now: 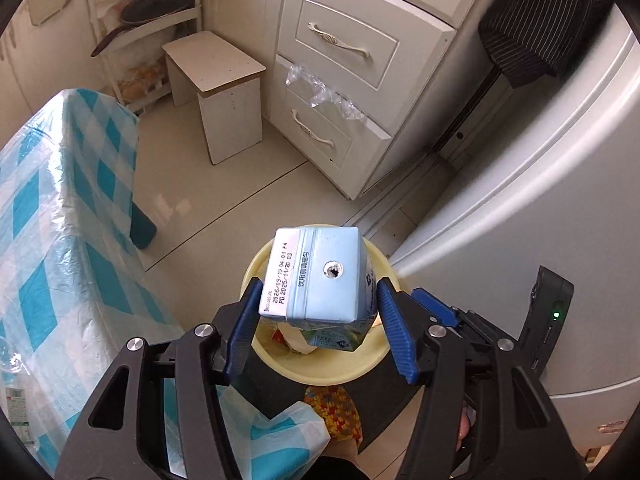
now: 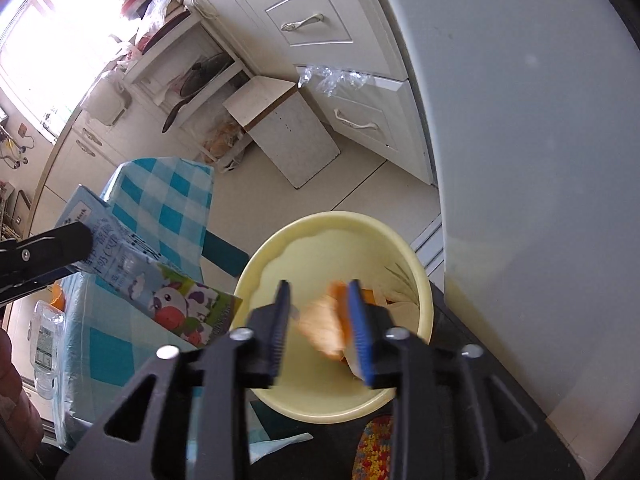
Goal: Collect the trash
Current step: 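Carry the carton and peel to the yellow bin and open both tools, then move both tools back over the table toward the peels and tissue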
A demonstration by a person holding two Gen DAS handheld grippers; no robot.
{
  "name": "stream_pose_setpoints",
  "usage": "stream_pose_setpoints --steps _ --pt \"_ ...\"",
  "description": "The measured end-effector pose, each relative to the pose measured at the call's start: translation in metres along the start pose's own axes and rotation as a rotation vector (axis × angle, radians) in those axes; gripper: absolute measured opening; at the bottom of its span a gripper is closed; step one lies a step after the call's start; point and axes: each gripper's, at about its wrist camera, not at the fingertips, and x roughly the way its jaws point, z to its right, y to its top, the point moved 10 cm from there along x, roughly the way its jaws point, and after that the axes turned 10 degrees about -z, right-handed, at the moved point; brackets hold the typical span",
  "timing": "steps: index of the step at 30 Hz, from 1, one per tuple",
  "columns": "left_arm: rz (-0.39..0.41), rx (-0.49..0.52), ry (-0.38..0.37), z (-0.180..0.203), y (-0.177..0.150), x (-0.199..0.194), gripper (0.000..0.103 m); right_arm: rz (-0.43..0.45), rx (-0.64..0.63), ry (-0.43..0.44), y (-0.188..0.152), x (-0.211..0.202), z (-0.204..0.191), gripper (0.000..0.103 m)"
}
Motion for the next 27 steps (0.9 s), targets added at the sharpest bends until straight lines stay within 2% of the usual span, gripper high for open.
stream_pose_setpoints --steps 2,12,18,27 --pt "0.008 0.02 0.028 0.003 0.001 -0.001 0.056 -0.001 0.004 0.005 -0.002 -0.003 0.002 0.035" --pt "0.086 0.039 0.127 0.0 0.002 -0.029 0.077 -0.026 0.016 0.04 -0.018 -0.01 -0.004 0.04" --pt "0.133 0.071 0.166 0.005 -0.002 -0.049 0.082 -0.04 0.003 0.048 -0.029 -0.012 -0.012 0.042" --pt "0.163 0.08 0.193 0.004 -0.013 -0.069 0.083 -0.032 -0.022 0.05 -0.033 -0.02 -0.026 0.043"
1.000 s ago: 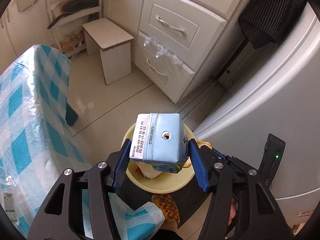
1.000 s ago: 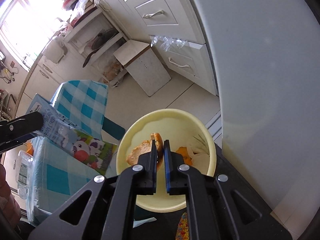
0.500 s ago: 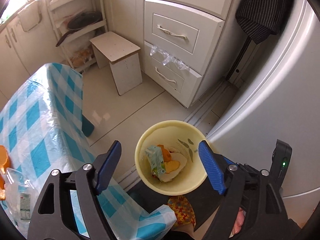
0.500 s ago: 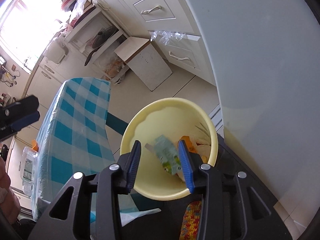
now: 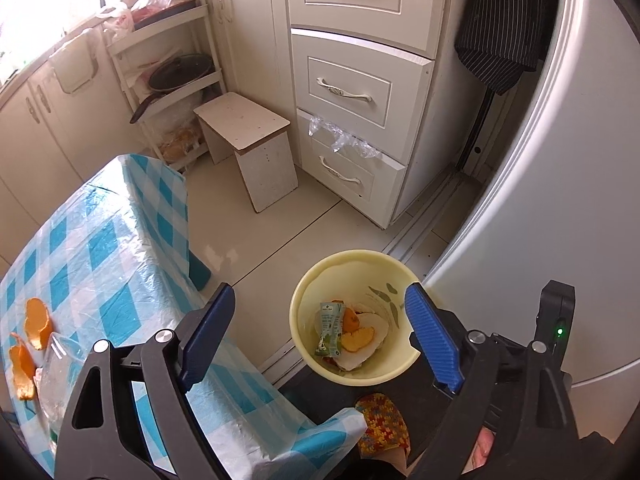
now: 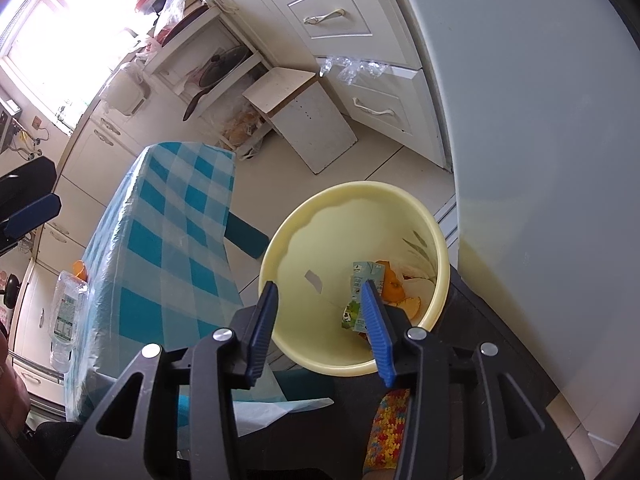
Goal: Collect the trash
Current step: 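Move both tools back over the table toward the peels and tissue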
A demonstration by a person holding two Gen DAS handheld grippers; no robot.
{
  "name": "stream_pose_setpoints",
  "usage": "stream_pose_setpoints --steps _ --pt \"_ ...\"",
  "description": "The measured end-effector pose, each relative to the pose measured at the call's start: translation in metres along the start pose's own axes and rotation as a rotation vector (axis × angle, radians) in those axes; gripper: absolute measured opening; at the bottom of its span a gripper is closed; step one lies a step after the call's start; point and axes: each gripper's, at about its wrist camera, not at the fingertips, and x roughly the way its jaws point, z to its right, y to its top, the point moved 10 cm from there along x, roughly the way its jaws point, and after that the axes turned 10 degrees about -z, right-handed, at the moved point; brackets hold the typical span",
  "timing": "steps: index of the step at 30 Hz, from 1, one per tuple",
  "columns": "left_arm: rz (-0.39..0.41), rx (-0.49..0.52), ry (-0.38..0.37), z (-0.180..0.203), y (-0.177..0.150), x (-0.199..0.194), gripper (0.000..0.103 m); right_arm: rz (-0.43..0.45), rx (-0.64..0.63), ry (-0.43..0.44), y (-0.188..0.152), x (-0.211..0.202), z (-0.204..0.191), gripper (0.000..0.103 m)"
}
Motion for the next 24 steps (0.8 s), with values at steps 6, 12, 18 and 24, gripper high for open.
stream_pose_setpoints --steps 6,12,18,24 --pt "0.0 -0.022 0.009 -0.016 -0.015 -0.01 0.083 0.002 -0.024 0.002 -0.003 -0.004 -0.013 0.044" --pt "-0.003 -0.056 0.046 -0.052 -0.04 -0.023 0.085 0.013 -0.064 0.001 -0.005 -0.013 -0.036 0.049" --pt "0.028 -0.148 0.105 -0.124 -0.063 -0.054 0.087 0.03 -0.125 0.0 -0.005 -0.022 -0.066 0.056" --pt "0.075 -0.315 0.188 -0.231 -0.089 -0.091 0.089 0.034 -0.207 0.005 -0.004 -0.027 -0.11 0.058"
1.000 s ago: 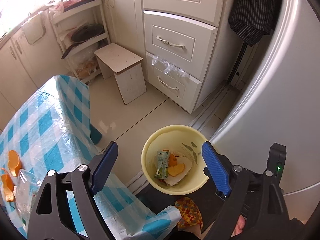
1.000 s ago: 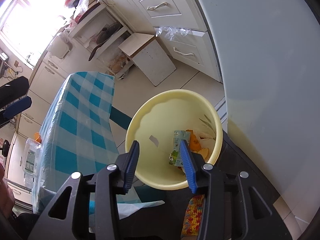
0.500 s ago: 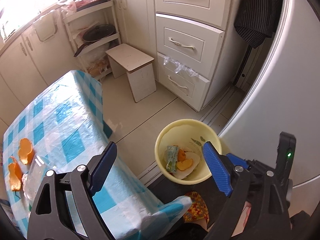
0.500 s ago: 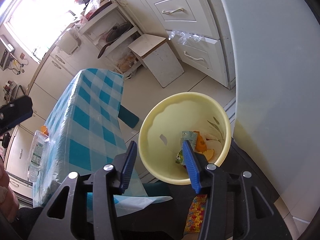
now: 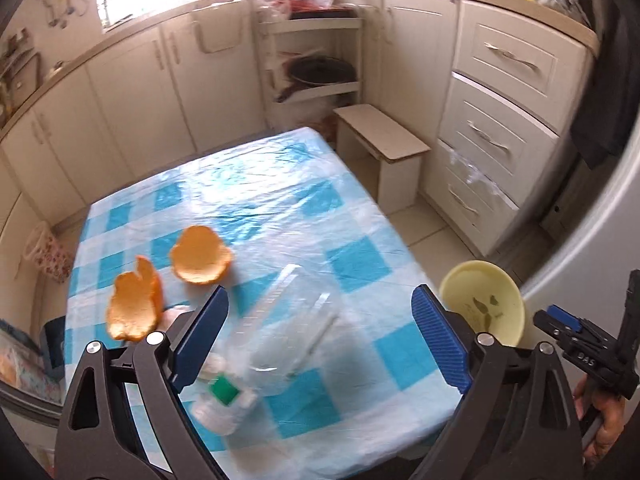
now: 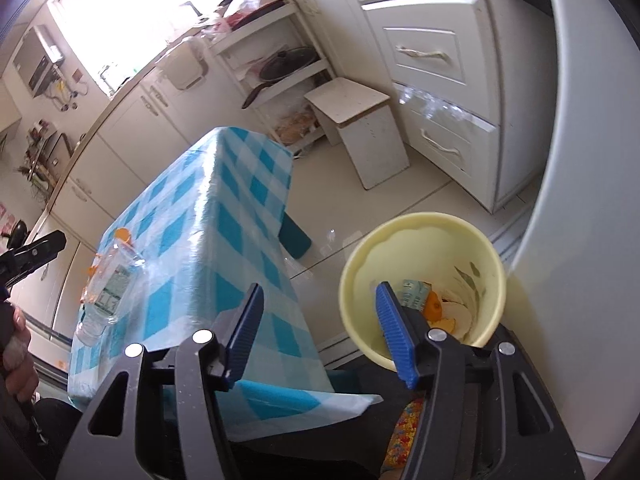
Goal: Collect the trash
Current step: 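Move both tools back over the table toward the peels and tissue, then grasp the white tissue with the right tool while the left tool grasps the large orange peel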
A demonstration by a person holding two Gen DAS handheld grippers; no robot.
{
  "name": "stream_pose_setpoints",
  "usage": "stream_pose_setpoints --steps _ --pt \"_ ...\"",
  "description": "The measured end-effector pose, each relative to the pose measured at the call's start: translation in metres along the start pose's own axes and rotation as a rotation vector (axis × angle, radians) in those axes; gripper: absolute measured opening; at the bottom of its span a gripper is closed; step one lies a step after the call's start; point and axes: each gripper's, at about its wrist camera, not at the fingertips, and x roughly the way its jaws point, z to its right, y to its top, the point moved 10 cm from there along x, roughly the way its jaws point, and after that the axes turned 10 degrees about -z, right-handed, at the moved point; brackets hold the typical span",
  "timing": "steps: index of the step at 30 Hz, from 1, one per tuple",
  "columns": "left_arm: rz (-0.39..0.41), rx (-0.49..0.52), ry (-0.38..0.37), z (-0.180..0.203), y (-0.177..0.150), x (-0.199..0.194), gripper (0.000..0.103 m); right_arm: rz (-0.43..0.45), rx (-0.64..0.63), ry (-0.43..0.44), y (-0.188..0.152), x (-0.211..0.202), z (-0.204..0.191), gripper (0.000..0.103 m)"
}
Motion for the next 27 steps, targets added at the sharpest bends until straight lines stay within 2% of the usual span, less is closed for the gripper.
stream_pose_setpoints --steps 4,7,10,12,17,19,22,27 --pt "-0.001 -0.153 0.057 -0.092 -0.004 0.0 0.089 0.02 -0.077 0.003 0.009 -0.007 -0.037 0.061" --pt "-0.019 -0.299 0.065 -0.158 -0.014 0.007 0.089 0.026 -0.148 0.01 0.017 -0.009 -0.07 0.064" --pt "-0.086 -0.434 0.048 -0.206 -0.026 0.028 0.09 0.029 -0.233 0.019 0.026 -0.01 -0.11 0.065" --pt "-0.135 -0.475 0.048 -0.225 -0.031 0.043 0.09 0.026 -0.299 0.032 0.035 -0.01 -0.142 0.068" --pt "-0.219 -0.436 0.068 -0.239 -0.031 0.076 0.09 -0.009 -0.52 0.069 0.043 0.005 -0.24 0.08" --pt "-0.259 -0.4 0.064 -0.239 -0.034 0.088 0.09 -0.048 -0.624 0.075 0.035 0.019 -0.279 0.086" --pt "-0.288 -0.349 0.086 -0.239 -0.034 0.1 0.09 -0.119 -0.814 0.046 0.014 0.054 -0.331 0.087" --pt "-0.302 -0.319 0.092 -0.244 -0.033 0.115 0.09 -0.225 -0.97 -0.01 -0.016 0.109 -0.365 0.087"
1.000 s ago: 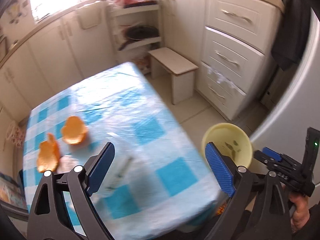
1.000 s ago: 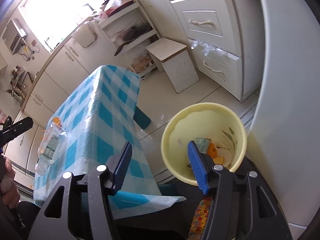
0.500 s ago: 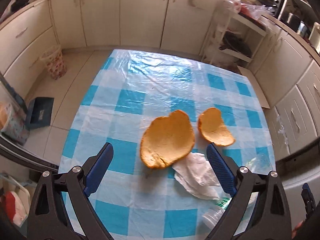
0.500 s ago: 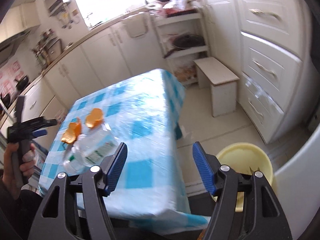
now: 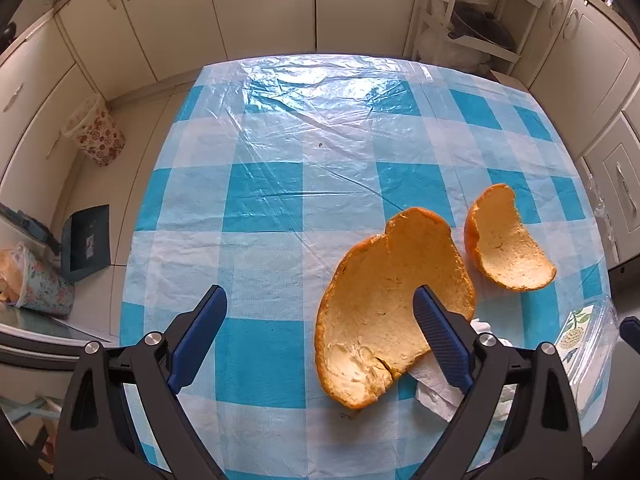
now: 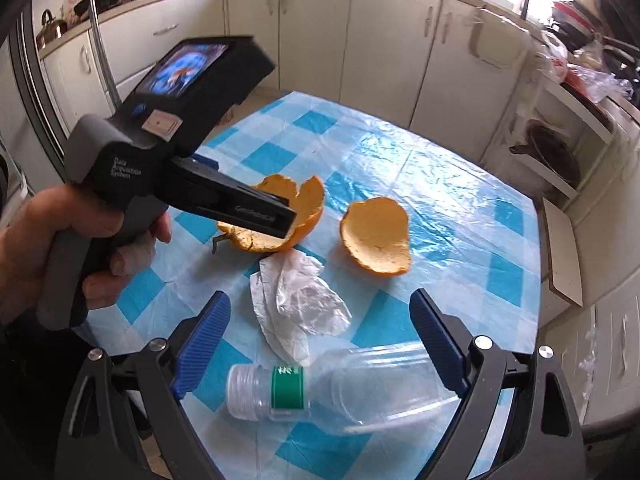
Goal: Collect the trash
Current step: 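Grasp the white tissue with the right tool while the left tool grasps the large orange peel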
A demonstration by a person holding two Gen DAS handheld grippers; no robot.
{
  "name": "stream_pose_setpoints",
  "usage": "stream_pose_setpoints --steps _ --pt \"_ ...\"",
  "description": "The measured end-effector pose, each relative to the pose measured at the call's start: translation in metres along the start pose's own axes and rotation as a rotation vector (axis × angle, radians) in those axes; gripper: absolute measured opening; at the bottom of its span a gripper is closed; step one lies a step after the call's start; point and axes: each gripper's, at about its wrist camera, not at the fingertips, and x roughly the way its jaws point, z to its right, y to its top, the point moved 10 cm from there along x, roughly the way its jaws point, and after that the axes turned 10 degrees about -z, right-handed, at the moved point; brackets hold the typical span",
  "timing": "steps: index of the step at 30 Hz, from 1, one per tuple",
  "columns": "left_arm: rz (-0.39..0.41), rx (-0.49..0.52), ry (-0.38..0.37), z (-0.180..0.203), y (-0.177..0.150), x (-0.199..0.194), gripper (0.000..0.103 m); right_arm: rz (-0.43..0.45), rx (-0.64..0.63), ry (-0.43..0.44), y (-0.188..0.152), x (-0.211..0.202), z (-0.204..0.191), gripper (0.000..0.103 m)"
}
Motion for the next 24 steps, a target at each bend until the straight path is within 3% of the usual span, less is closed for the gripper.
stream_pose_setpoints --steps 9,11,13,15,19,22,24 --pt "-0.004 0.033 -0.051 0.008 0.006 0.005 0.09 -0.164 -0.046 0.022 0.003 0.065 -0.032 0.087" --pt "-0.011 0.033 -0.059 0.01 0.005 0.007 0.09 -0.186 -0.036 0.033 0.002 0.074 -0.035 0.079" --pt "-0.015 0.028 -0.07 0.01 0.005 0.008 0.09 -0.208 -0.019 0.049 0.0 0.082 -0.038 0.061" --pt "-0.019 0.017 -0.079 0.009 0.005 0.008 0.09 -0.204 0.014 0.071 0.0 0.086 -0.04 0.056" --pt "-0.024 0.002 -0.095 0.007 0.004 0.008 0.089 -0.192 0.042 0.068 0.004 0.086 -0.038 0.028" --pt "-0.031 0.007 -0.108 0.008 0.002 0.01 0.083 -0.181 0.053 0.079 0.003 0.08 -0.037 0.018" --pt "-0.037 0.014 -0.105 0.009 0.001 0.012 0.081 -0.163 0.054 0.088 0.002 0.072 -0.038 0.017"
